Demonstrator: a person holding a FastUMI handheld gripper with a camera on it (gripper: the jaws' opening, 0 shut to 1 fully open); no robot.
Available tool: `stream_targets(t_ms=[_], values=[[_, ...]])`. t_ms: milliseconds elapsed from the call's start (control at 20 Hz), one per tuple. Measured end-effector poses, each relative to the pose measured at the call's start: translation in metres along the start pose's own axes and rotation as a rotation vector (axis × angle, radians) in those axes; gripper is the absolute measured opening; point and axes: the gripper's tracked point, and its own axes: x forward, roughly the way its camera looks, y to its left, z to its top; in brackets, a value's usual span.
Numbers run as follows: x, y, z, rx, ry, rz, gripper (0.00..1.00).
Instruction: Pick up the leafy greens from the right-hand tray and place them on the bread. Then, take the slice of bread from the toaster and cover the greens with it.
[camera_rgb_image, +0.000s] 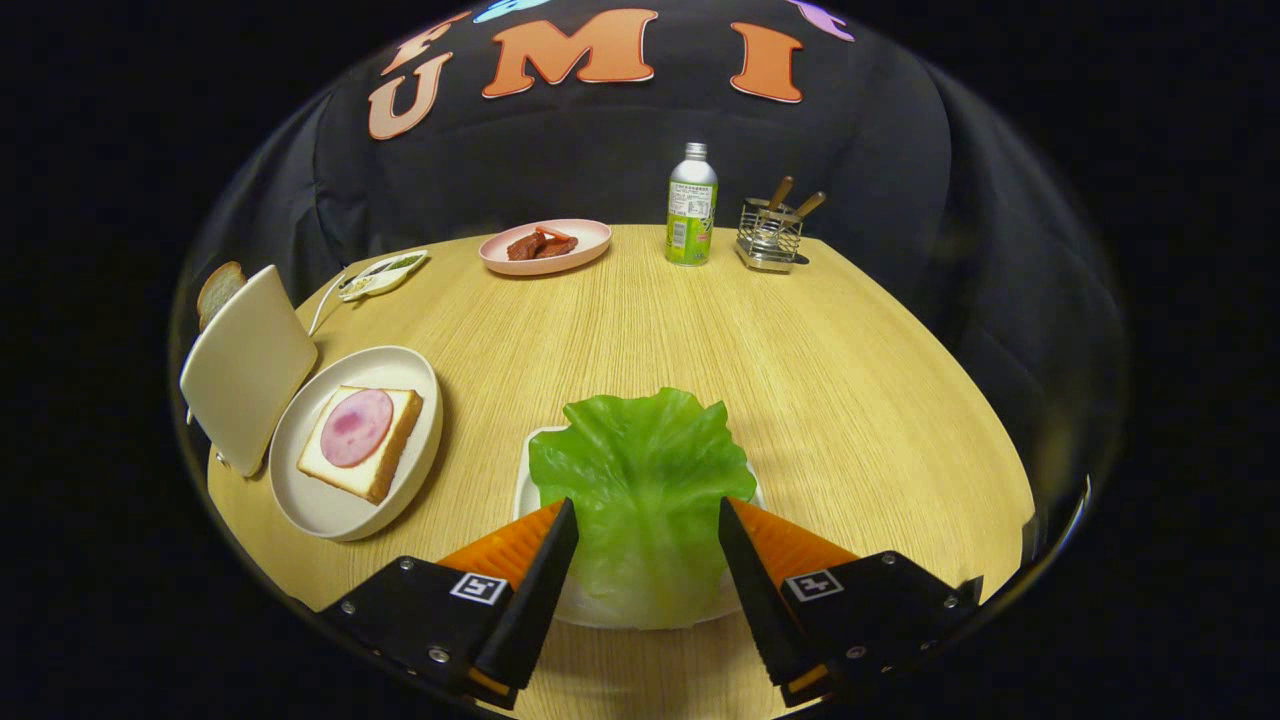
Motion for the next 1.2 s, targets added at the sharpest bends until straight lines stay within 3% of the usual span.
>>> stream_targets(t_ms=[500, 800, 1000, 1050, 1200], values=[[0.007, 0.004, -0.010, 0.014, 0.049, 0.007, 0.70], [0.008, 0.001, -0.011, 0.020, 0.055, 0.002, 0.54], [0.010, -0.007, -0.010, 0.025, 0.055, -0.015, 0.24], [0.010, -0.005, -0.009, 0.023, 0.054, -0.011, 0.12], [0.007, -0.008, -0.006, 0.002, 0.055, -0.025, 0.03]])
